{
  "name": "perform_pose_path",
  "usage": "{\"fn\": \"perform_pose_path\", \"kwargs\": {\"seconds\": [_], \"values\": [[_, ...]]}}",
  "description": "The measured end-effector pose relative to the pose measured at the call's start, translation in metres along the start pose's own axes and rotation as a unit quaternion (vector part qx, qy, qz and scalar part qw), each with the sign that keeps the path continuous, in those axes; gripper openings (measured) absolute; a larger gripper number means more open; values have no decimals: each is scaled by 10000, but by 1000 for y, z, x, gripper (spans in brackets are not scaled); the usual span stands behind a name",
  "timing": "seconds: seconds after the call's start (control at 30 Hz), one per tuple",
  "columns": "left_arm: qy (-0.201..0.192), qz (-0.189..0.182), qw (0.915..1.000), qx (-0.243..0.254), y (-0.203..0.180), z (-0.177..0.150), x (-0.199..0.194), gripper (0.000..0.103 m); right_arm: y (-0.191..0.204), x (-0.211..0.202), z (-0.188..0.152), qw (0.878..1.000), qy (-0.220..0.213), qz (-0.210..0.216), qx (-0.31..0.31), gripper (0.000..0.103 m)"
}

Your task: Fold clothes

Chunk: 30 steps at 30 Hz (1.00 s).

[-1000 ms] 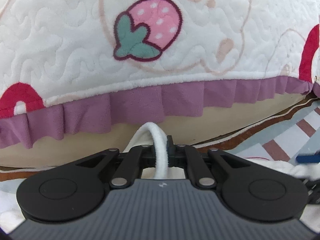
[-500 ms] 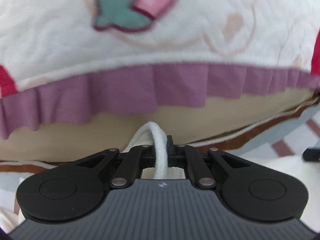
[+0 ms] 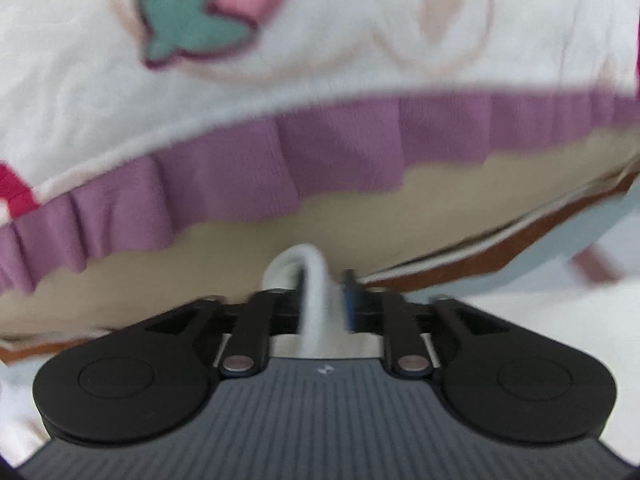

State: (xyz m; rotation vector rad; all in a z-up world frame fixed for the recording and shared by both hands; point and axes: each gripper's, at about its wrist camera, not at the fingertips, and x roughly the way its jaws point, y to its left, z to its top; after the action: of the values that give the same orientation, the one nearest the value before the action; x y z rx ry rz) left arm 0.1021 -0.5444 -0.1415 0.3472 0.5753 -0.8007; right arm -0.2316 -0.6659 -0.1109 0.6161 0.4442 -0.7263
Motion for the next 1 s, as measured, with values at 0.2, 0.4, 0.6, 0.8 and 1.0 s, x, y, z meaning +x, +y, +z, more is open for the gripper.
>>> {"fn": "perform_pose_path", "kwargs": {"seconds": [0.2, 0.4, 0.6, 0.8, 1.0], "values": [[-475, -708, 9963, -137, 3, -26, -80, 63, 45, 3, -11, 9937, 135, 988, -520, 34], [221, -454, 9982, -338, 35, -81, -111, 53, 86, 30, -44, 9807, 873, 794, -1557, 33], [164, -78, 9967, -788, 106, -97, -144, 56, 90, 54, -42, 9827, 1035, -126, -1532, 24], [598, -259, 9979, -37, 167, -102, -129, 58, 115, 51, -57, 9667, 732, -470, -2408, 41], [1027, -438, 9912, 714, 227, -107, -114, 61, 116, 39, -49, 9788, 603, 751, -1806, 47]]}}
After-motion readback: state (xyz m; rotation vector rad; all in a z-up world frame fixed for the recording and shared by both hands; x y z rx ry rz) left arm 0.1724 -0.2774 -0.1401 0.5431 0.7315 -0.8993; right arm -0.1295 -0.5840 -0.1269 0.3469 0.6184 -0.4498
